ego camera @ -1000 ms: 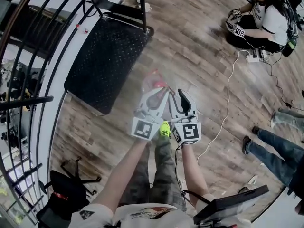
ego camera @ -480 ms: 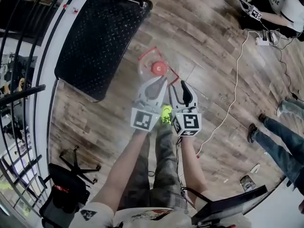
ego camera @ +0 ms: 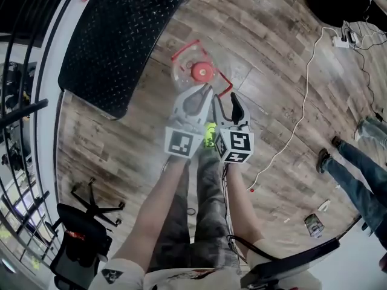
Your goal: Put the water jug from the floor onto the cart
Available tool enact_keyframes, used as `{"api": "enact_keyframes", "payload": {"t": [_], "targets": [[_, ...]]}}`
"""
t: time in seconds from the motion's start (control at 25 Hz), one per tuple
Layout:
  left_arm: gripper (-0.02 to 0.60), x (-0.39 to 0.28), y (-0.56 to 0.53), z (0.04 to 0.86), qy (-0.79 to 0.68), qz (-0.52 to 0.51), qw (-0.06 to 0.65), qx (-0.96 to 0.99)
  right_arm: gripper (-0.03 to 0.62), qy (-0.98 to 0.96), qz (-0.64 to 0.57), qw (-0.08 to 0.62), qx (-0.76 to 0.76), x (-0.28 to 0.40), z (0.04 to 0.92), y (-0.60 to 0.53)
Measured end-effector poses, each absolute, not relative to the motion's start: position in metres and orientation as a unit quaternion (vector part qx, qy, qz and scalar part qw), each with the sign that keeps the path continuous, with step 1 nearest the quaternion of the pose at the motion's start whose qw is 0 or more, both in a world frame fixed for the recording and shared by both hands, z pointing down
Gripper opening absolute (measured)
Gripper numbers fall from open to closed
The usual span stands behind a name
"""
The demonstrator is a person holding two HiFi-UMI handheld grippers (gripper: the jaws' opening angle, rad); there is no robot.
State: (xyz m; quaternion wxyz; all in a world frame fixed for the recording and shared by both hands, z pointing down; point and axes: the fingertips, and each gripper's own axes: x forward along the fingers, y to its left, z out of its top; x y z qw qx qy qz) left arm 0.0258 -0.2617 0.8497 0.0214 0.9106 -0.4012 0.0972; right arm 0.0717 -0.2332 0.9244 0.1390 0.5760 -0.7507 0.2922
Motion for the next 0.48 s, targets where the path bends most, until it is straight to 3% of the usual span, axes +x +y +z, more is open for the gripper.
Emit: {"api": "enact_keyframes", "payload": {"t": [0.48], "targets": [[0.014,0.02,-0.265,0.886,-0.403,0.107,0.025,0.909,0.204,-0.709,0.362,0.113,0.594,0.086,0.976,-0.238]]}}
